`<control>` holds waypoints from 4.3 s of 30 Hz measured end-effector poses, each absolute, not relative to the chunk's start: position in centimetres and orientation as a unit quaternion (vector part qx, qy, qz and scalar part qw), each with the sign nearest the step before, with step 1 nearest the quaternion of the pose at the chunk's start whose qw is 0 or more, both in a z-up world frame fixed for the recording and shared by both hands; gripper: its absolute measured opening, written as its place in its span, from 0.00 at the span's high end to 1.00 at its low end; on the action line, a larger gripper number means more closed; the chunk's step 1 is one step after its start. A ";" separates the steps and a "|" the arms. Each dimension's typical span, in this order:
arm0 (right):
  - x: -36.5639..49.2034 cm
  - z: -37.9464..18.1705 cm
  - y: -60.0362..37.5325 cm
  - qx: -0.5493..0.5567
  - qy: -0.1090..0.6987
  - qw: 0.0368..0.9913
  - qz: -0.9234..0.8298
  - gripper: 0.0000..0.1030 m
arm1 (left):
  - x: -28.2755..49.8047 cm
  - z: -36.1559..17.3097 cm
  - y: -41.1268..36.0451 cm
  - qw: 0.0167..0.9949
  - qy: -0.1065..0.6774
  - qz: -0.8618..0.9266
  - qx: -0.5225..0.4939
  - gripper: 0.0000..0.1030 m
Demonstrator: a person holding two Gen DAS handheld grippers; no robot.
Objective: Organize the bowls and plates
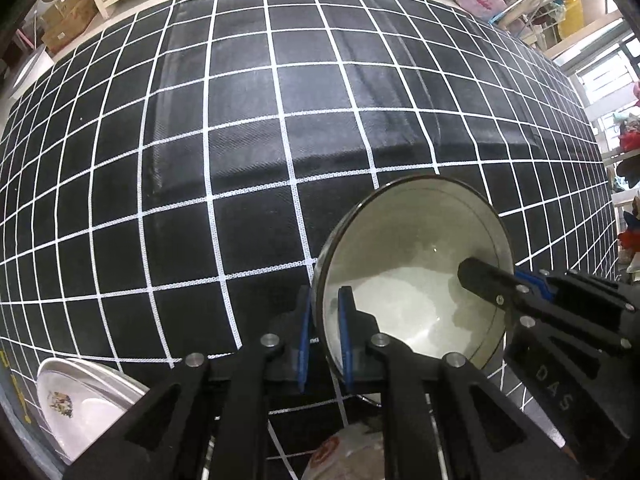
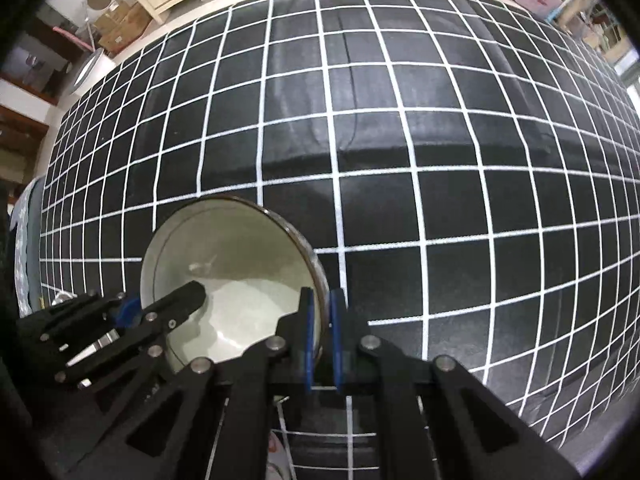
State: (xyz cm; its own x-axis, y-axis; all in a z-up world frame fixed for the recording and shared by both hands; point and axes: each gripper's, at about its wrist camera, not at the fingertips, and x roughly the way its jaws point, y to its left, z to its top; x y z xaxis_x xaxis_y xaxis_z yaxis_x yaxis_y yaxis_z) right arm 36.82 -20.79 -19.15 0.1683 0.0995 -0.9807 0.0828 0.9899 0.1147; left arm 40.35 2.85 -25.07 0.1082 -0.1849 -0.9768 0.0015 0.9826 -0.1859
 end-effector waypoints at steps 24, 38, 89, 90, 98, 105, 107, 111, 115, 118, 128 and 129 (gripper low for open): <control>34.6 -9.4 -19.0 0.081 0.603 0.794 0.007 0.90 | 33.1 -13.3 10.0 0.781 0.618 -0.048 -0.078 0.91; 30.7 -9.8 -20.0 0.067 0.613 0.787 0.004 0.90 | 28.0 -11.9 6.8 0.780 0.619 -0.046 -0.077 0.91; 28.3 -15.7 -18.9 0.064 0.659 0.749 0.029 0.87 | 25.5 -17.0 2.0 0.777 0.626 -0.045 -0.048 0.87; 28.2 -15.7 -19.1 0.069 0.660 0.748 0.030 0.81 | 25.5 -17.0 2.2 0.777 0.626 -0.046 -0.053 0.82; 26.6 -14.5 -20.0 0.088 0.633 0.768 0.035 0.39 | 24.5 -15.7 4.0 0.790 0.605 -0.051 -0.090 0.64; 25.0 -13.4 -21.5 0.168 0.595 0.785 0.023 0.28 | 23.3 -16.3 4.8 0.784 0.600 -0.077 -0.141 0.53; 24.7 -13.7 -21.5 0.193 0.592 0.782 0.022 0.28 | 23.1 -16.7 4.8 0.782 0.599 -0.084 -0.149 0.51; 24.4 -14.2 -21.3 0.209 0.589 0.781 0.020 0.28 | 23.3 -17.7 5.0 0.774 0.603 -0.101 -0.168 0.50; 24.3 -15.3 -21.5 0.234 0.586 0.775 0.024 0.28 | 23.7 -18.5 4.7 0.784 0.589 -0.120 -0.152 0.41; 24.6 -16.7 -21.4 0.248 0.591 0.767 0.022 0.28 | 24.4 -19.9 4.0 0.773 0.601 -0.134 -0.154 0.41; 26.5 -18.9 -21.7 0.263 0.604 0.752 0.023 0.28 | 26.4 -22.9 3.1 0.753 0.623 -0.153 -0.149 0.41; 26.6 -19.0 -21.6 0.264 0.605 0.750 0.026 0.28 | 26.5 -23.1 3.0 0.751 0.624 -0.156 -0.148 0.41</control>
State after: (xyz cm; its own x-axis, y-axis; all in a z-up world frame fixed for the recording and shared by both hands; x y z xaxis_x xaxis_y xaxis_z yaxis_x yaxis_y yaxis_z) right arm 26.59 -21.65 -19.00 0.2654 0.3591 -0.8948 0.2803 0.8592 0.4279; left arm 26.47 2.98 -23.08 0.1724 -0.4196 -0.8912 0.0499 0.9073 -0.4175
